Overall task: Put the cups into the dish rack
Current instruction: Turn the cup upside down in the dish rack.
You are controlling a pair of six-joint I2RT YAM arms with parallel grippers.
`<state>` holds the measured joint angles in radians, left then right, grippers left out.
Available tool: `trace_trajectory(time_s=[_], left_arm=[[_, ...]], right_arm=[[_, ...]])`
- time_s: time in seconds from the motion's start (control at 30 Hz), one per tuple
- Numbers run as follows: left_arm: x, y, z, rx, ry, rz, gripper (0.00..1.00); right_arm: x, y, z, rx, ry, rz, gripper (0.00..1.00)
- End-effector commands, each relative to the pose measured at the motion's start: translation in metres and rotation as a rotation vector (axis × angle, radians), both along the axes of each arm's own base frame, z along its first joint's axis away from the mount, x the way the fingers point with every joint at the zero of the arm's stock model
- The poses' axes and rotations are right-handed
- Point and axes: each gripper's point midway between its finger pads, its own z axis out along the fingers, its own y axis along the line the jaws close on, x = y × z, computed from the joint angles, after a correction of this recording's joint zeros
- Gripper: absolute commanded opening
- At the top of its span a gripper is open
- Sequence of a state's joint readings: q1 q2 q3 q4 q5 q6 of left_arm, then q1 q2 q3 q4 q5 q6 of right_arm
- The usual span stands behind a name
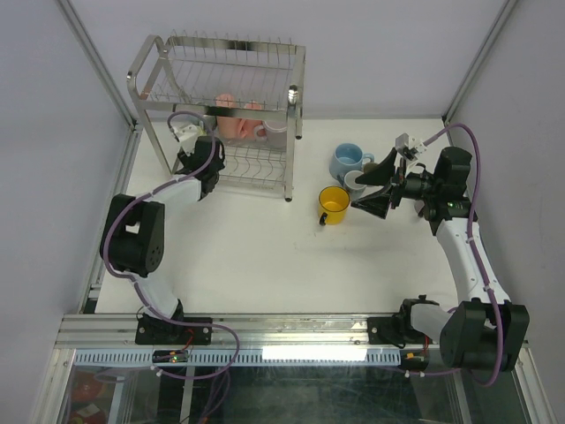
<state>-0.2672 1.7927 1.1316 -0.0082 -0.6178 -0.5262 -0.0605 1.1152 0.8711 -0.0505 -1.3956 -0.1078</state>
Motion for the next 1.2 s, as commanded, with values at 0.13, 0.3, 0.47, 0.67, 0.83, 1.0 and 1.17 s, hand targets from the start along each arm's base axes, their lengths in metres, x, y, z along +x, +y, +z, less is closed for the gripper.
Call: trace_trajectory(time_s=[0.13,0.3,0.47,0.67,0.83,1.0,1.17], left_arm=[[-0.015,-0.014,0.028,-0.100,-0.091,-0.084,0.53],[-0.031,-0.022,0.029,-0.140,-0.099,-0.146,0.54],[-0.047,-0.034,0.049,-0.180,-0.171,-0.250,0.58],[-0.077,-0.050,0.079,-0.246,-0.310,-0.384,0.66],[-0.102,-0.062,0.094,-0.298,-0.404,-0.484,0.77],[-0.128,-0.082,0.109,-0.385,-0.512,-0.622,0.99],[-0.158,-0.108,0.124,-0.512,-0.619,-0.793,0.99]], right_arm=[[-0.005,-0.001,0.015,-0.001,-0.079,0.014,0.86],[-0.005,-0.001,0.015,-0.002,-0.080,0.012,0.86],[-0.005,-0.001,0.014,-0.002,-0.080,0.011,0.86],[-0.004,-0.001,0.013,-0.003,-0.077,0.009,0.86],[-0.003,-0.001,0.011,-0.003,-0.074,0.008,0.86],[-0.002,-0.002,0.010,-0.003,-0.074,0.004,0.86],[0.001,-0.006,0.008,-0.011,-0.091,-0.013,0.86]])
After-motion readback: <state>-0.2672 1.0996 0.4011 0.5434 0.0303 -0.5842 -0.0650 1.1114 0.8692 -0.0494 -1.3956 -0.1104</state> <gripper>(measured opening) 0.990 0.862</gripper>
